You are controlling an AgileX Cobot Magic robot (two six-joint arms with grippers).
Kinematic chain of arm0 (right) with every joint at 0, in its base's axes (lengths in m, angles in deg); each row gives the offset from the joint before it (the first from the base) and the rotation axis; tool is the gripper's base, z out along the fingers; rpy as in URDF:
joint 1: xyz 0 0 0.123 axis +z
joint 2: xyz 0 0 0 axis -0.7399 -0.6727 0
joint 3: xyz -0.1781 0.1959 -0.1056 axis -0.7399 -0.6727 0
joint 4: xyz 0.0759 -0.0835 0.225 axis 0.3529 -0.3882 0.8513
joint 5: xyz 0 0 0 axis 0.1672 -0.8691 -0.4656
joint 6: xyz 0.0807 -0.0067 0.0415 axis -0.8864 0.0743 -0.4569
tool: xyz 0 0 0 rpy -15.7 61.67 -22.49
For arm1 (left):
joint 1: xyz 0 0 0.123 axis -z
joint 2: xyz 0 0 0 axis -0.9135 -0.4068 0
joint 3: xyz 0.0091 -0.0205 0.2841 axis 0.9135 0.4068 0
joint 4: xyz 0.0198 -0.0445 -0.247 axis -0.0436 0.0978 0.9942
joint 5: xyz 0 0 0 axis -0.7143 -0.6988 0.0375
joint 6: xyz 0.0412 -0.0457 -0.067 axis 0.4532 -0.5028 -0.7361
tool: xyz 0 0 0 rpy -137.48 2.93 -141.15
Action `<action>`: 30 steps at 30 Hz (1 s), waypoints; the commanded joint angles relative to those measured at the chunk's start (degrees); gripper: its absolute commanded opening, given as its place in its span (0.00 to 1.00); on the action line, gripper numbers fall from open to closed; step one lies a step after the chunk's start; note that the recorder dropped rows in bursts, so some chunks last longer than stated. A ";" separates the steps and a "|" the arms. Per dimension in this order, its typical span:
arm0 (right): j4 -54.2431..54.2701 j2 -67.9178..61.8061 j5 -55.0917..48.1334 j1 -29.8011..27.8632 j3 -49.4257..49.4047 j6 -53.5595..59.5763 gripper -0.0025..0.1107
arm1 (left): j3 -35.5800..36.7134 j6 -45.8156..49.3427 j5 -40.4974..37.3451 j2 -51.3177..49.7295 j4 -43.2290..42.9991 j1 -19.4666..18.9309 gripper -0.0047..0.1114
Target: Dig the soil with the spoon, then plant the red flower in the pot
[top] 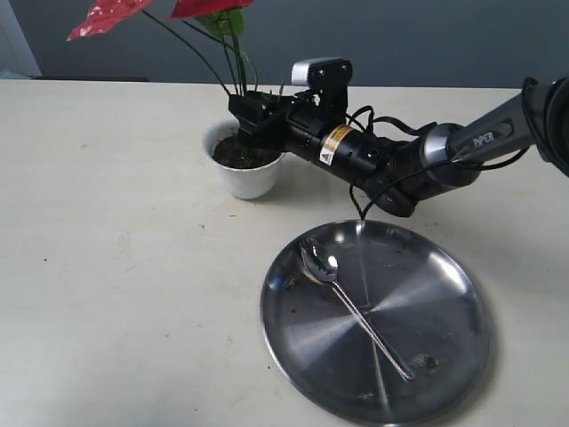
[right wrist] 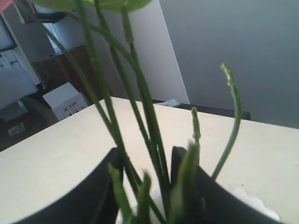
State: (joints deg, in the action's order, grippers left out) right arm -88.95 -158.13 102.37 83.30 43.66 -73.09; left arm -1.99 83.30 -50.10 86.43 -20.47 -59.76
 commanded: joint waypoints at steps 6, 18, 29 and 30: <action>-2.68 3.36 -0.75 -0.17 -0.35 0.01 0.32 | -0.12 -0.22 0.00 0.30 0.00 0.16 0.04; -1.47 4.40 -3.26 -0.27 -0.35 0.01 0.32 | -0.12 -0.22 0.00 0.30 0.00 0.16 0.04; -1.35 4.40 -9.61 -0.27 -0.35 0.26 0.02 | -0.12 -0.22 0.00 0.30 0.00 0.16 0.04; -1.35 4.40 -9.61 -0.27 -0.35 0.26 0.02 | -0.12 -0.22 0.00 0.30 0.00 0.16 0.04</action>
State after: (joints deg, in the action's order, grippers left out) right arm -89.76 -153.92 94.40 83.20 43.63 -72.82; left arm -1.99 83.30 -50.10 86.43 -20.47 -59.76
